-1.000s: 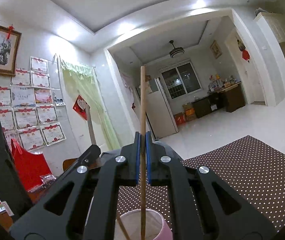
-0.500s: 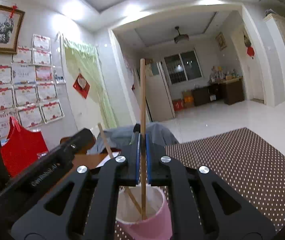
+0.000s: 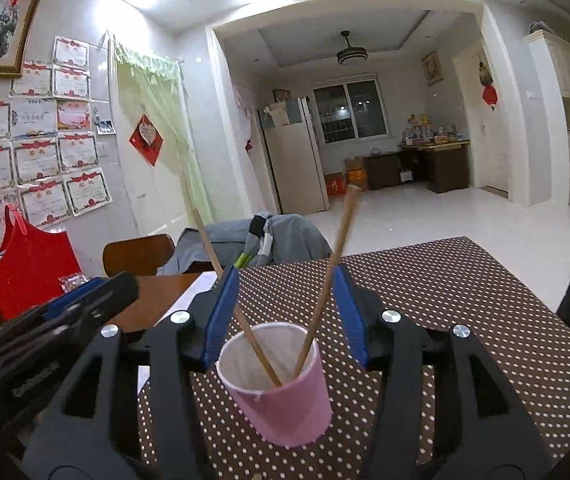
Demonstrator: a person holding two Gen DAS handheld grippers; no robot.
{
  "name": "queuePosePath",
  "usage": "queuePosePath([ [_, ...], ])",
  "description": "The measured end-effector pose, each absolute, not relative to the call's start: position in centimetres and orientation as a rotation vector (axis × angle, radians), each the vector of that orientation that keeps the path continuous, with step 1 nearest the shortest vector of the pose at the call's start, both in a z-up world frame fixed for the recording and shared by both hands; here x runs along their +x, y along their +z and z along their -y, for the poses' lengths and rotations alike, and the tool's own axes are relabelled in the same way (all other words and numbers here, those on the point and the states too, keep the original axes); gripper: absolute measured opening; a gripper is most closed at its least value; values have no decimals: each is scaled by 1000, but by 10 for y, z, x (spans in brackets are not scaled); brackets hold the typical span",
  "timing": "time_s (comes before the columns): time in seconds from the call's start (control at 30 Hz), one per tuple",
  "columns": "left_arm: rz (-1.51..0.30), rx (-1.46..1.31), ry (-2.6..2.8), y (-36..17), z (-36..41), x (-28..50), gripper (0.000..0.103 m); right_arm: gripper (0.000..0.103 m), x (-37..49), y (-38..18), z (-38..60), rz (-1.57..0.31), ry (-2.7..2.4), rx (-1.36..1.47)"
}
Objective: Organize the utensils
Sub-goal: 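Lower both held chopsticks into the pink cup and open both tools, then move both open tools back over the remaining chopsticks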
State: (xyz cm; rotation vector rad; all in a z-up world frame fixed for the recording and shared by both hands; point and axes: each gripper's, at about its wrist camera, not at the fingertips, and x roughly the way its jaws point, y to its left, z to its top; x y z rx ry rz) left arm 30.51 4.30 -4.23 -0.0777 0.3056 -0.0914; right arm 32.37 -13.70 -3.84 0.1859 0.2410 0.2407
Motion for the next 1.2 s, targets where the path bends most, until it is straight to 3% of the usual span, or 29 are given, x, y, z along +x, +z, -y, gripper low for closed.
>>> queuePosePath([
  [0.27,-479,-25,-80,-50,-52,266,44,51,298,-40,149,-371,203,155],
  [0.6,-919,8,-78,-104,-53,241,44,51,276,-81,139,-818,369,94],
  [0.8,-1036,-9,-49,-126,-57,219,44,51,258,-108,129,-990,422,90],
  [1.0,-1115,-47,-86,-146,-57,212,44,36,245,-121,131,-1084,449,91],
  [1.2,-1152,-63,-85,-157,-53,208,43,34,236,-127,135,-1125,459,61],
])
